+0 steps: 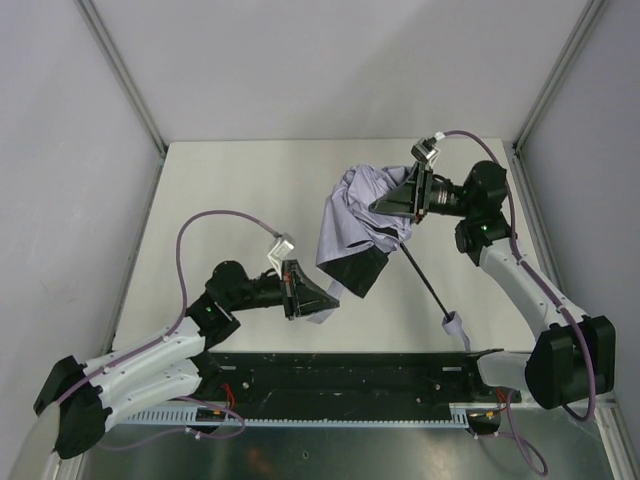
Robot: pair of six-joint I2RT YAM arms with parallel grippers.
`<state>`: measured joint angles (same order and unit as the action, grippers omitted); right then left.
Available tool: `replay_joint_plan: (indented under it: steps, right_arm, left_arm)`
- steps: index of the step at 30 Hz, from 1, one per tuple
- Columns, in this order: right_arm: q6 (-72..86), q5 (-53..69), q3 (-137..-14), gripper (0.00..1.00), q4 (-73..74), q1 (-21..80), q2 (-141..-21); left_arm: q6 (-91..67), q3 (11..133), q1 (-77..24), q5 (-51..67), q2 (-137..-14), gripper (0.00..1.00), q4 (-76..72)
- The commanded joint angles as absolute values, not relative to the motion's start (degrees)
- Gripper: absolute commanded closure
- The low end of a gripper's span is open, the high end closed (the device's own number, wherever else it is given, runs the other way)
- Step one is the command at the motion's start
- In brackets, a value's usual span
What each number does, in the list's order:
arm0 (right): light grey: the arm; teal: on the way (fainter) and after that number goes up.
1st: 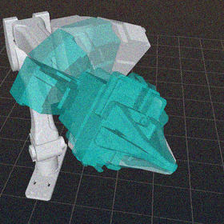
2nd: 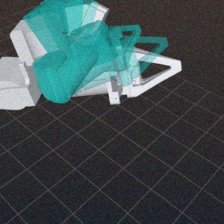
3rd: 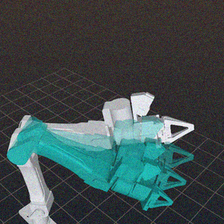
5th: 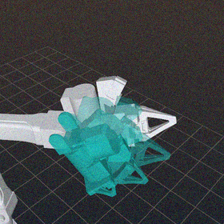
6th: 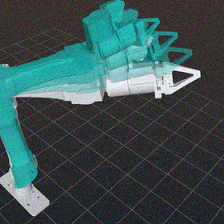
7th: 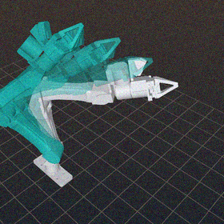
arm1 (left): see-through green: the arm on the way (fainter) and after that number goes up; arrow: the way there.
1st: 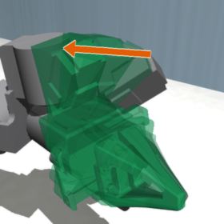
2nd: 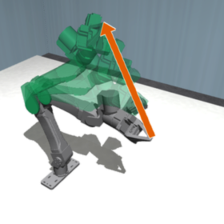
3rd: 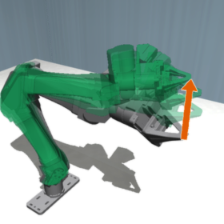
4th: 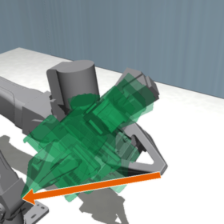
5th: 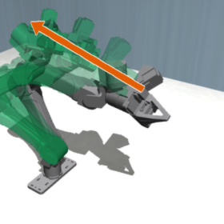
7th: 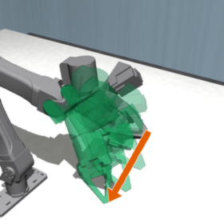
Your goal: Put away the umbrella
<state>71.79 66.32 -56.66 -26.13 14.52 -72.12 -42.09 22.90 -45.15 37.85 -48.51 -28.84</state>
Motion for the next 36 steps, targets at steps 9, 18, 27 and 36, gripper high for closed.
replay_joint_plan:
  steps: [9,18,27,36]
  right_arm:
    - [40.9,55.77,-65.71,1.0,5.75,11.85,-73.31]
    - [29.75,48.12,-70.47,1.0,18.0,13.24,-74.44]
    - [12.68,30.2,-79.65,1.0,26.77,11.4,-74.52]
    - [-15.94,-20.98,-87.56,1.0,26.56,33.28,-82.58]
  left_arm:
    - [-42.87,22.16,-45.32,44.67,-49.25,1.0,-28.39]
    - [-44.89,22.41,-41.98,43.04,-51.74,0.95,-24.73]
    - [-51.48,20.35,-31.34,42.7,-57.8,0.28,-19.74]
    - [-46.19,22.25,-25.6,36.82,-43.58,0.2,-2.8]
